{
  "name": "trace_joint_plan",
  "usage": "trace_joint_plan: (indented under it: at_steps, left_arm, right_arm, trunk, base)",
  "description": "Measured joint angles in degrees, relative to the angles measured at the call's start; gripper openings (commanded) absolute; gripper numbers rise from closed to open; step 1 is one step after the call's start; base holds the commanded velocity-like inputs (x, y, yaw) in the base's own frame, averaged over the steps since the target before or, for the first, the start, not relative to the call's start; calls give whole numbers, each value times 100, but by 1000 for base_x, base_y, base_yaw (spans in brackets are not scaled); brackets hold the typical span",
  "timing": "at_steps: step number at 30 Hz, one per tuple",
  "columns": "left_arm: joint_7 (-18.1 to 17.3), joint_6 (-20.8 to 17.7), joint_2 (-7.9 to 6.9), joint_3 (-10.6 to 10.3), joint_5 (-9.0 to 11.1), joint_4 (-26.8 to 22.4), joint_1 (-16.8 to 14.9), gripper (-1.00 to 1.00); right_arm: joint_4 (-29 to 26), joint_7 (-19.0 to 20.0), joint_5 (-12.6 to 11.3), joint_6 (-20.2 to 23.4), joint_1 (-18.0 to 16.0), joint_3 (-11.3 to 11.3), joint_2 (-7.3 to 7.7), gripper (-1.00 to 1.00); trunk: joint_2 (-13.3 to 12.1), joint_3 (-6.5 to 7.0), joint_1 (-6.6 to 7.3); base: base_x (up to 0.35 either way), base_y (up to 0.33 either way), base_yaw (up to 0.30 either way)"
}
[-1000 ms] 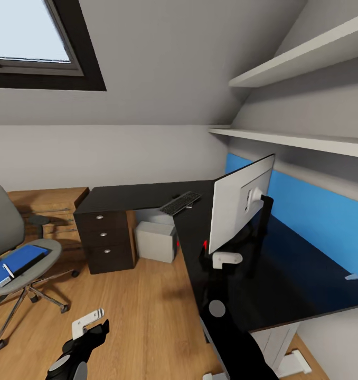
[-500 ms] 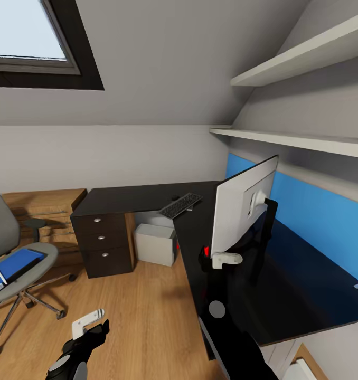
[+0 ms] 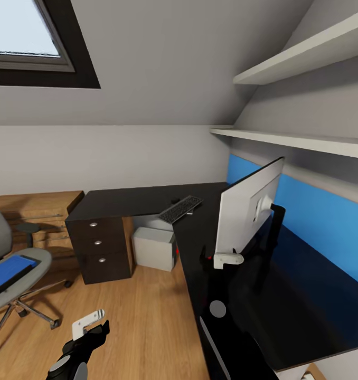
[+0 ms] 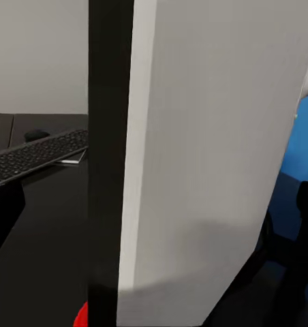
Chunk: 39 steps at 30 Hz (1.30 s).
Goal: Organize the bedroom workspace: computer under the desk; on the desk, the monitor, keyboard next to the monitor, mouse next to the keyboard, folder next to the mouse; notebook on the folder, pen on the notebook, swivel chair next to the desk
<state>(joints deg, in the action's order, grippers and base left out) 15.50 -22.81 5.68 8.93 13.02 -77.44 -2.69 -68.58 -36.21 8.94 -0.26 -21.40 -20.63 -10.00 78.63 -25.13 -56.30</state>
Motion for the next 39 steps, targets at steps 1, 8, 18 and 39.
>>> trace_joint_plan:
  at_steps: [1,8,18,39]
  left_arm:
    - [1,0,0,0,0,1,0,100]
    - [0,0,0,0,0,8,0,100]
    - [1,0,0,0,0,10,0,100]
    - [-4,1,0,-1,1,11,0,100]
  right_arm:
    - [0,-6,-3,1,0,8,0,100]
    - [-2,-8,-4,10,0,20,0,100]
    - [-2,-5,-12,22,0,273,0,100]
    - [-2,2,-15,34,0,505,0,100]
  trunk:
    - [0,0,-1]
    - [0,0,-1]
    - [0,0,-1]
    - [-1,0,-4]
  base:
    - [19,0,0]
    - [41,0,0]
    - [2,0,0]
    - [-43,-34,0]
